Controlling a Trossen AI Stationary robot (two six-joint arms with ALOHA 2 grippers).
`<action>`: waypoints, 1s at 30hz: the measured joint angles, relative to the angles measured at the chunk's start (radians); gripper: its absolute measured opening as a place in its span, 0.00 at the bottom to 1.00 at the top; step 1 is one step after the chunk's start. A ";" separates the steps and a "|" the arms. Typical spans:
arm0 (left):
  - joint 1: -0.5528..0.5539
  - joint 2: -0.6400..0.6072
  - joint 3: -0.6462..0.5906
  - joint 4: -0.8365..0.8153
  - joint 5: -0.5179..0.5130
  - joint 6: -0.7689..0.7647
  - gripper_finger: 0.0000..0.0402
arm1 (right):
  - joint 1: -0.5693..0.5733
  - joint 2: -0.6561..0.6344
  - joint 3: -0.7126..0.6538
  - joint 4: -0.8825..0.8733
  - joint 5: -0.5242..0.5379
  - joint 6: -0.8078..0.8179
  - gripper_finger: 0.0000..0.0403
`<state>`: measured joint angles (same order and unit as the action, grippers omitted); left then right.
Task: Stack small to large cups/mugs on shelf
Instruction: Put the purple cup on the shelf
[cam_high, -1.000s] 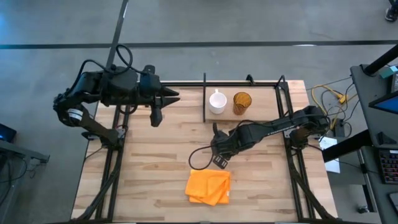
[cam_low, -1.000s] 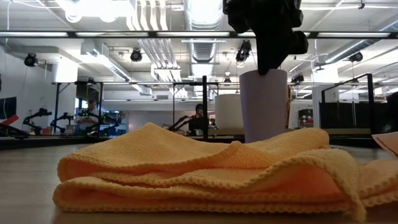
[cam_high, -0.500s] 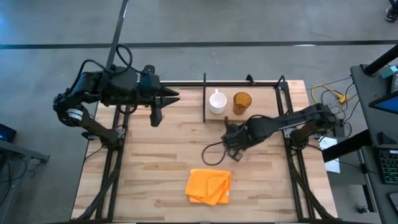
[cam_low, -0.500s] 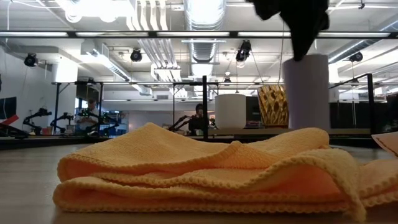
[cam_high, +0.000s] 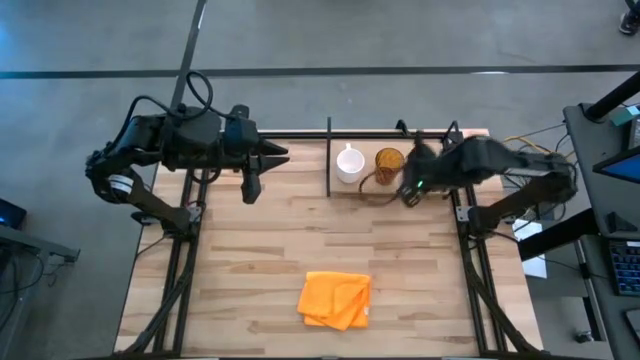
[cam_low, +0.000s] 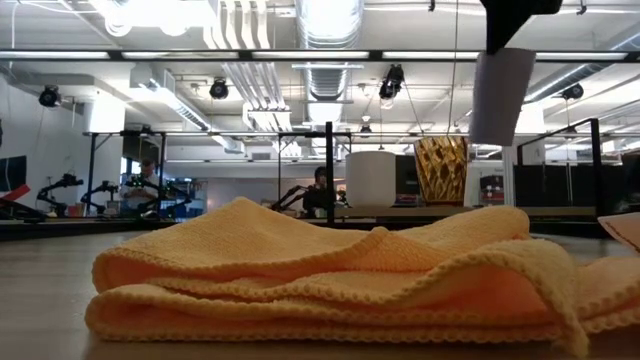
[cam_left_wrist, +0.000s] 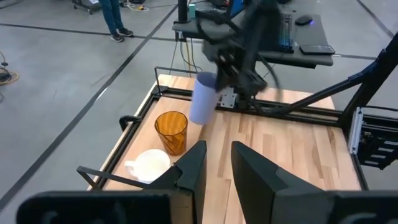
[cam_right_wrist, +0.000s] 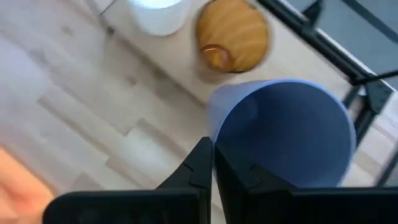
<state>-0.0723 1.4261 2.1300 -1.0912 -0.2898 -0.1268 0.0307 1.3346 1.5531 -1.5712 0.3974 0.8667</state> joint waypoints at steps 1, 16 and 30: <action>0.000 0.000 0.000 0.000 0.002 -0.006 0.15 | -0.026 -0.020 -0.005 -0.001 -0.001 -0.008 0.02; 0.000 0.000 -0.001 0.001 0.002 -0.025 0.15 | -0.290 -0.136 -0.125 0.001 -0.013 -0.207 0.02; 0.000 0.000 -0.001 0.001 0.002 -0.025 0.15 | -0.387 -0.130 -0.266 0.020 -0.118 -0.293 0.02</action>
<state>-0.0723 1.4261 2.1288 -1.0899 -0.2882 -0.1516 -0.3567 1.2049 1.2870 -1.5508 0.2794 0.5737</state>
